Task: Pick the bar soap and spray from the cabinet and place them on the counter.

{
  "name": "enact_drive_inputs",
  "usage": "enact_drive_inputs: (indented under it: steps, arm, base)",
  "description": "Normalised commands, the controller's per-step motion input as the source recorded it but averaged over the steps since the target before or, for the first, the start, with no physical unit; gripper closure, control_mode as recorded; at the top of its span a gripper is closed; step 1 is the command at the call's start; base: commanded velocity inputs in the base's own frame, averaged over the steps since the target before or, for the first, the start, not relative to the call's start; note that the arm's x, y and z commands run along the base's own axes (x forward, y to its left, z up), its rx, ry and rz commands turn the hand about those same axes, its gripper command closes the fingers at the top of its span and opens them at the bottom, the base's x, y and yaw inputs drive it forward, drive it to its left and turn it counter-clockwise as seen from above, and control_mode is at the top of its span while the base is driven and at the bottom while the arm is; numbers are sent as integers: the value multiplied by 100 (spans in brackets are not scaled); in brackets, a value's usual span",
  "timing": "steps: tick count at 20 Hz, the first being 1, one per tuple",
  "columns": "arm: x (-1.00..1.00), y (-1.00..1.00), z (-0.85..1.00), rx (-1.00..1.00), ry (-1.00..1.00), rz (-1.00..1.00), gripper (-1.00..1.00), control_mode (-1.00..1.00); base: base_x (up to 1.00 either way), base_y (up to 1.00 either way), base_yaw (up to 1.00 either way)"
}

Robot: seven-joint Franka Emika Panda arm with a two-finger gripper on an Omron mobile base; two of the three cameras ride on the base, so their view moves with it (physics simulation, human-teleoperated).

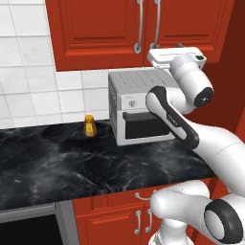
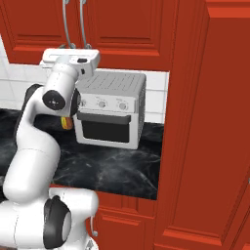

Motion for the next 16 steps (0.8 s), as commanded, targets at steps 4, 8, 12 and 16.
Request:
enact_drive_inputs:
  steps: [4, 8, 12, 16]
  arm:
    - [32, 7, 0, 0, 0, 0, -100, -100]
    - [32, 8, 0, 0, 0, 0, -100, -100]
    - [29, 0, 0, 0, 0, 0, -100, -100]
    - [29, 0, 0, 0, 0, 0, -100, -100]
  base:
    - [0, 0, 0]
    - [0, 0, 0]
    - [0, 0, 0]
    - [0, 0, 0]
